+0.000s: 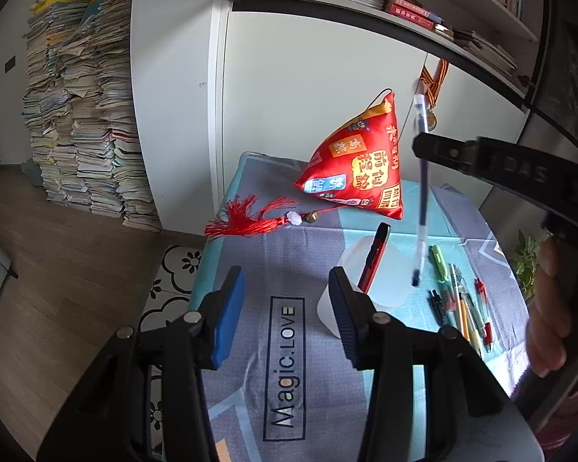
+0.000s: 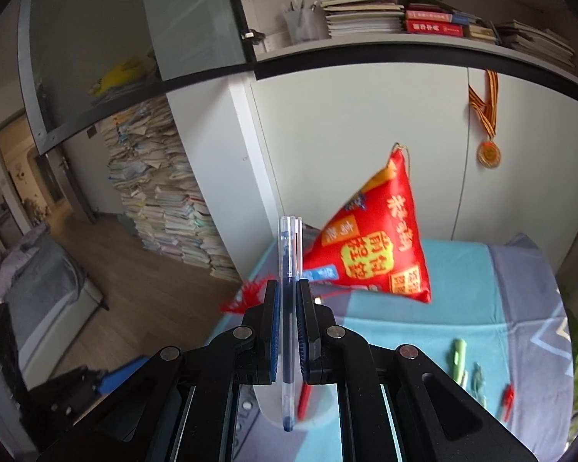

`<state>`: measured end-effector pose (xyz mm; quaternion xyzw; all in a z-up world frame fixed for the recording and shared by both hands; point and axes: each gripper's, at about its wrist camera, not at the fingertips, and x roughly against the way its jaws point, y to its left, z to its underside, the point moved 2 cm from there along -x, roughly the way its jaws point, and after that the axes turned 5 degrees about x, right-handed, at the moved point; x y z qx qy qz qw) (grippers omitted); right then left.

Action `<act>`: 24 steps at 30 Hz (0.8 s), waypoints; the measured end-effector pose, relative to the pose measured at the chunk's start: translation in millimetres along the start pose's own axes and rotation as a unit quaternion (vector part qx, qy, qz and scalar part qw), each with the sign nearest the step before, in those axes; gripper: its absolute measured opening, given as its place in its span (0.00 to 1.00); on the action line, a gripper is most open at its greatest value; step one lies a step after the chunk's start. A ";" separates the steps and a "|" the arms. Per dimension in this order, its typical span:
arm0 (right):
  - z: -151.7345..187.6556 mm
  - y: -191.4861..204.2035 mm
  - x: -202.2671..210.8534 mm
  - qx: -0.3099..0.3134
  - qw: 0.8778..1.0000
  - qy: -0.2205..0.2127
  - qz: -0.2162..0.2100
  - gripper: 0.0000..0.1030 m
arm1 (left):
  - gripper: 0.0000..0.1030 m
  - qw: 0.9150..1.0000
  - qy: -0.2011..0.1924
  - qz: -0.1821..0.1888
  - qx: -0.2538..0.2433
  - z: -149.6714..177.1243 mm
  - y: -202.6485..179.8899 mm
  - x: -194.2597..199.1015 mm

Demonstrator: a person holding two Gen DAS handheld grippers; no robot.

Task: Organize stationery
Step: 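Drop the box cutter into the white cup with the left tool while the right tool carries the pen, then lower the clear pen into the white cup and open the right tool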

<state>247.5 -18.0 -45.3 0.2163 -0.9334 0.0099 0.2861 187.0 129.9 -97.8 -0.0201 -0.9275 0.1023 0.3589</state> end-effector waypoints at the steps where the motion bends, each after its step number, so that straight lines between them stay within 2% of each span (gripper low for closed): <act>1: 0.2 0.7 -4.3 0.001 1.000 -0.003 0.002 0.08 | 0.42 1.000 0.001 -0.002 0.000 0.4 1.2 -0.5; 9: 21.8 -13.1 -38.5 -0.011 0.999 0.011 0.030 0.08 | 0.42 1.000 0.006 -0.003 0.007 1.5 7.4 -6.8; 24: 45.3 -24.9 -40.0 -0.023 0.998 0.047 0.030 0.09 | 0.42 1.000 0.020 0.016 -0.005 7.4 -8.3 -13.7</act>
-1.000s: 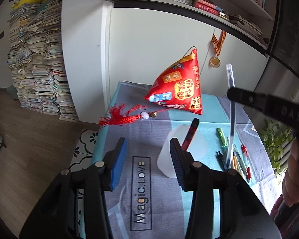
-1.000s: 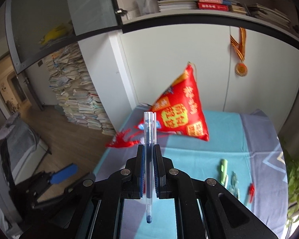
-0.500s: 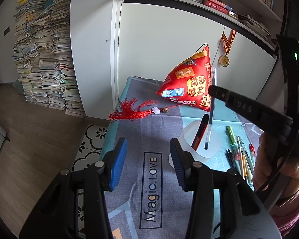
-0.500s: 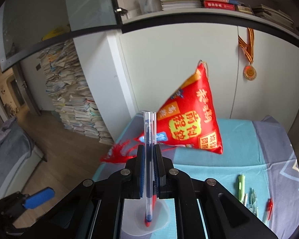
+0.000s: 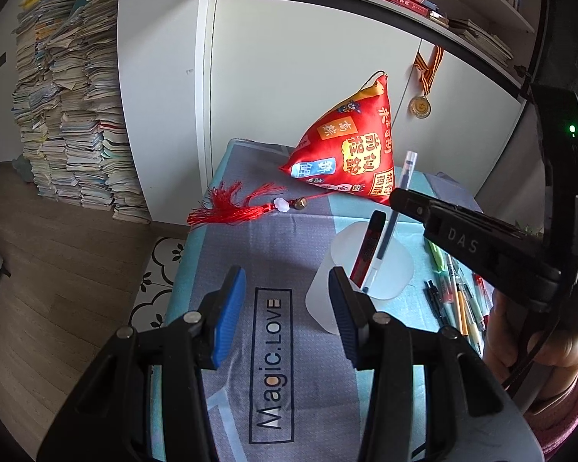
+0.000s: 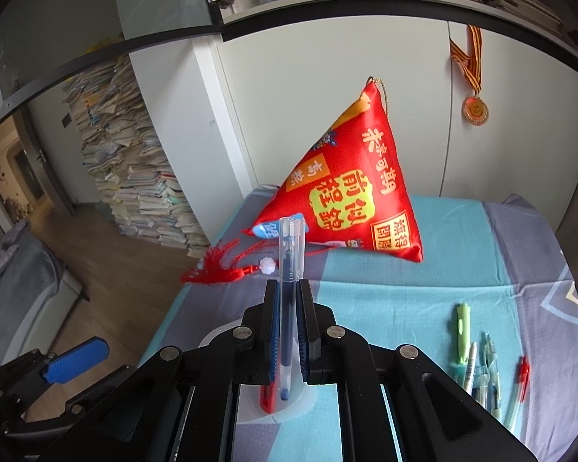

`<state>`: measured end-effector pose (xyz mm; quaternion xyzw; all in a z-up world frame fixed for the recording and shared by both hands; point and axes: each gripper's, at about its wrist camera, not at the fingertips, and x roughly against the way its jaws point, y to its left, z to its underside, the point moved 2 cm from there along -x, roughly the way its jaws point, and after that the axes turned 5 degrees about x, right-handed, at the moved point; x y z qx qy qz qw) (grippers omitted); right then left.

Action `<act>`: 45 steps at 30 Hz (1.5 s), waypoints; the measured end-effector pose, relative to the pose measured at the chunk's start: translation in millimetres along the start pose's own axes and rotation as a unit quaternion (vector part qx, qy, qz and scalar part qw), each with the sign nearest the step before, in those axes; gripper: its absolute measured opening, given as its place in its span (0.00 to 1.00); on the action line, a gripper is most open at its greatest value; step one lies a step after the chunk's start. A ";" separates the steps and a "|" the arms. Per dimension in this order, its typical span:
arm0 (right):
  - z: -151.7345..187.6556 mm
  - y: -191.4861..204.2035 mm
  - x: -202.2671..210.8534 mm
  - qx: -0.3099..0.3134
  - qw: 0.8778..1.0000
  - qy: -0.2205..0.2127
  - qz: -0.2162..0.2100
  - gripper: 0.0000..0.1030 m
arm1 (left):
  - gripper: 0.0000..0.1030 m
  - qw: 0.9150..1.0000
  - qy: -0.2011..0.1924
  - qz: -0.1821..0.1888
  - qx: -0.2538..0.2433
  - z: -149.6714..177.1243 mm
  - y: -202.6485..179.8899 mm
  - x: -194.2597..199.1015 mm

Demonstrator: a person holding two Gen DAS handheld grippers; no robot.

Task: Organize stationery
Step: 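Lower the clear pen into the white cup and open the right tool, then grasp the red-clip pen with the right tool while the left tool grasps a black pen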

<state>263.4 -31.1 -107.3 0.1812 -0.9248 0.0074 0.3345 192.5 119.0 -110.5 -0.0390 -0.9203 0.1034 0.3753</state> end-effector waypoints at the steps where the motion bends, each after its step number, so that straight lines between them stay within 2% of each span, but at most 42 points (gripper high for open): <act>1: 1.1 -0.6 0.5 -0.001 1.000 0.002 -0.001 0.09 | 0.42 1.000 0.000 0.001 0.000 0.2 -0.2 0.6; 11: 13.7 -7.6 4.5 -0.019 0.999 0.032 -0.005 0.09 | 0.42 1.000 -0.002 0.010 -0.008 3.6 -11.3 7.0; 16: 17.7 -15.9 9.5 -0.035 0.998 0.051 -0.019 0.09 | 0.42 1.000 -0.005 0.012 -0.012 3.8 -17.3 11.4; 25: 17.8 -18.0 36.1 -0.029 0.999 0.028 -0.019 0.09 | 0.42 1.000 -0.010 0.015 -0.020 7.6 -29.2 20.2; 34: 21.3 -15.7 45.3 -0.026 0.999 0.027 -0.033 0.09 | 0.44 0.999 -0.012 0.012 -0.027 11.5 -35.4 26.9; 39: 27.0 -35.5 59.7 -0.044 0.999 0.026 -0.014 0.09 | 0.48 0.999 -0.011 0.022 -0.036 14.9 -49.4 26.8; 45: 41.6 -79.7 81.7 -0.076 0.996 0.027 0.036 0.09 | 0.48 0.997 0.005 0.048 -0.068 23.5 -84.0 16.2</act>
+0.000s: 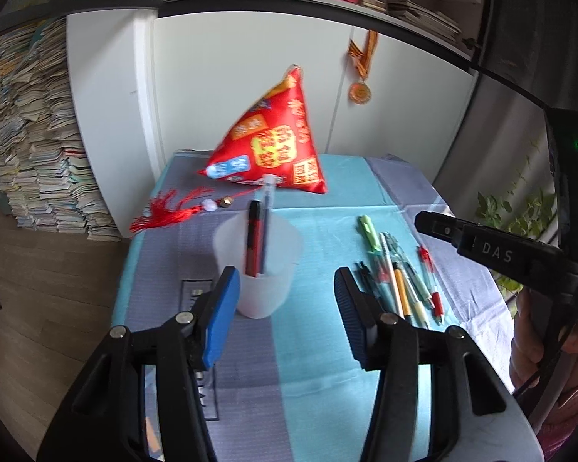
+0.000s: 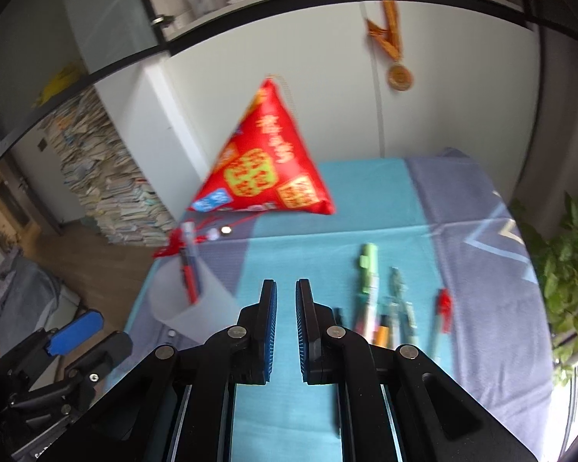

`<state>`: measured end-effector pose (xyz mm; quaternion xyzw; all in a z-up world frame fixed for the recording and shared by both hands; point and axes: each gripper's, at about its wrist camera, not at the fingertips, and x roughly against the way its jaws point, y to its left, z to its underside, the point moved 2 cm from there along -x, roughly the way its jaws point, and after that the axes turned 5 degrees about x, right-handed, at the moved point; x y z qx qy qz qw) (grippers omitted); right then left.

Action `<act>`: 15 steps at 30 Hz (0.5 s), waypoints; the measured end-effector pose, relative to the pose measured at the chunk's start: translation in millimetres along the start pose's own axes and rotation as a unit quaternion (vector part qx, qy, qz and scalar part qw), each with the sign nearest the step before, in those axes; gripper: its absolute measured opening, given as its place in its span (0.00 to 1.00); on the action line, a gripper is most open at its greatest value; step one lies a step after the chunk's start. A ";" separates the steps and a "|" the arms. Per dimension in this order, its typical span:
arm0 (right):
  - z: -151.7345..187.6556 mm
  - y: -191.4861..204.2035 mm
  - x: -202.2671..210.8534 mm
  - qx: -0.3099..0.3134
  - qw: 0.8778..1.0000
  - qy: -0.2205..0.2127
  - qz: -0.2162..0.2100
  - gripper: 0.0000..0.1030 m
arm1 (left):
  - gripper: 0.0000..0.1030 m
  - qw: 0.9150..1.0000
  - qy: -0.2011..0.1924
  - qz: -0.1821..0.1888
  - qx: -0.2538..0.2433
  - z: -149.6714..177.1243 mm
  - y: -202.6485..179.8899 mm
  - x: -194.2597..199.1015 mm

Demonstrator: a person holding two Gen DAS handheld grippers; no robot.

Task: Organize stationery
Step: 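Grasp the red-clip pen with the right tool while the left tool grasps a black pen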

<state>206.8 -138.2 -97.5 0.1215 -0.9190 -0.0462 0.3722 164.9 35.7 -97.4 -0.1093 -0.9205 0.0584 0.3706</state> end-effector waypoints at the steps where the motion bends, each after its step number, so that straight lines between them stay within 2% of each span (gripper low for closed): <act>1: 2.9 -11.7 1.7 -0.010 1.000 0.003 0.011 0.09 | 0.48 1.000 0.003 0.003 -0.004 0.7 -4.5 -2.7; 8: 27.0 -81.5 -11.7 -0.073 0.993 0.061 0.063 0.09 | 0.48 0.999 0.033 0.020 -0.027 9.1 -36.4 -26.3; 15: 40.6 -119.3 -26.1 -0.106 0.987 0.094 0.074 0.09 | 0.47 0.997 0.070 0.020 -0.039 16.6 -61.3 -56.1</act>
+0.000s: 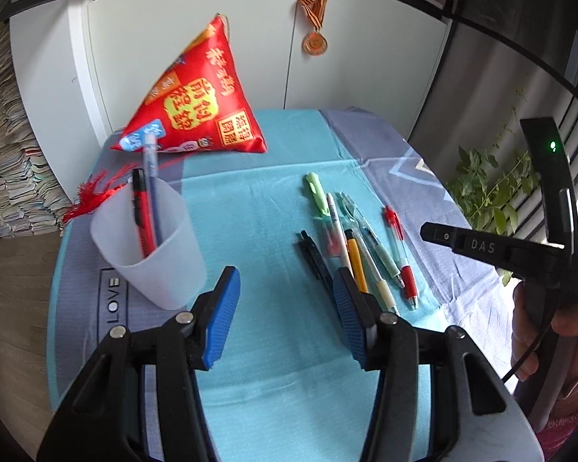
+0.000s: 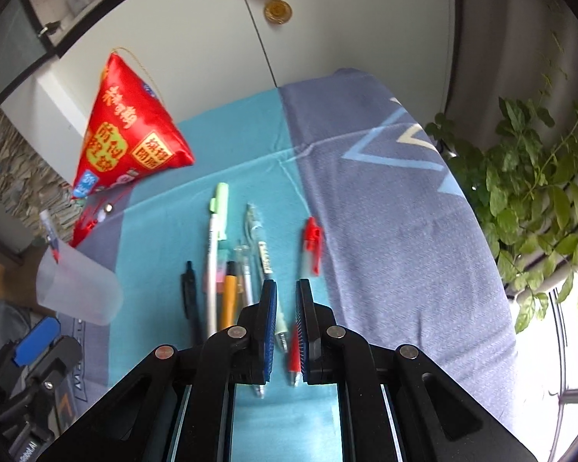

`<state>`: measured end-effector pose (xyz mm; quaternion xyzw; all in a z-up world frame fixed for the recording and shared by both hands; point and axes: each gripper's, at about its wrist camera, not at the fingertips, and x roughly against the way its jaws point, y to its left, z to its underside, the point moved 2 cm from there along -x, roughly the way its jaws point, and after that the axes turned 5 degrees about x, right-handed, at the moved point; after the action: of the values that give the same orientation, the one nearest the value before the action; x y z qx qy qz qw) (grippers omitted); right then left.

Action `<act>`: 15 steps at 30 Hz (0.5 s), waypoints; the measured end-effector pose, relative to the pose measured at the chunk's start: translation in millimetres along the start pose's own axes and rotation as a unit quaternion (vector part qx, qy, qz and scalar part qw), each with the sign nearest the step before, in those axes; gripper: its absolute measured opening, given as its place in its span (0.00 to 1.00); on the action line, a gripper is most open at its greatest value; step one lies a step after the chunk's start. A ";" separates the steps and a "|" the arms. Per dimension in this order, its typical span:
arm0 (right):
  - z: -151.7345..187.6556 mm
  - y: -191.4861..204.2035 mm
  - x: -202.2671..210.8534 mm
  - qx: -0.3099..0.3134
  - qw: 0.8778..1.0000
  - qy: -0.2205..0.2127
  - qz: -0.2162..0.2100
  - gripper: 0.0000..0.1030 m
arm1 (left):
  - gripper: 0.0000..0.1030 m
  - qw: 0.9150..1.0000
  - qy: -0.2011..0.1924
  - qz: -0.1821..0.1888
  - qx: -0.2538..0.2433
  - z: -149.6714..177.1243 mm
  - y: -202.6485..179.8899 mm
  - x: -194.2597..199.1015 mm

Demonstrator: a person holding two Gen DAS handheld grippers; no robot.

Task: Organize stationery
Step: 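Grasp the red-clip pen with the right tool while the left tool grasps a black pen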

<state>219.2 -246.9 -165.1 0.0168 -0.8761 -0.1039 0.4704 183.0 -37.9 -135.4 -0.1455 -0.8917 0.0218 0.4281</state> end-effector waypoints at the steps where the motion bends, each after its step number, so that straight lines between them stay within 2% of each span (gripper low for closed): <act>1: -0.4 -3.3 -1.5 -0.004 1.000 0.002 0.000 0.09 | 0.47 1.000 0.005 -0.001 -0.002 0.0 -2.9 -4.9; 15: -10.8 -20.8 -20.0 -0.023 1.000 0.015 -0.013 0.09 | 0.46 0.998 0.067 -0.007 -0.004 -5.4 -21.8 -74.9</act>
<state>237.8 -266.5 -179.8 0.0189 -0.8660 -0.1294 0.4827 226.2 -80.0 -185.0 -0.1416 -0.8621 0.0054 0.4865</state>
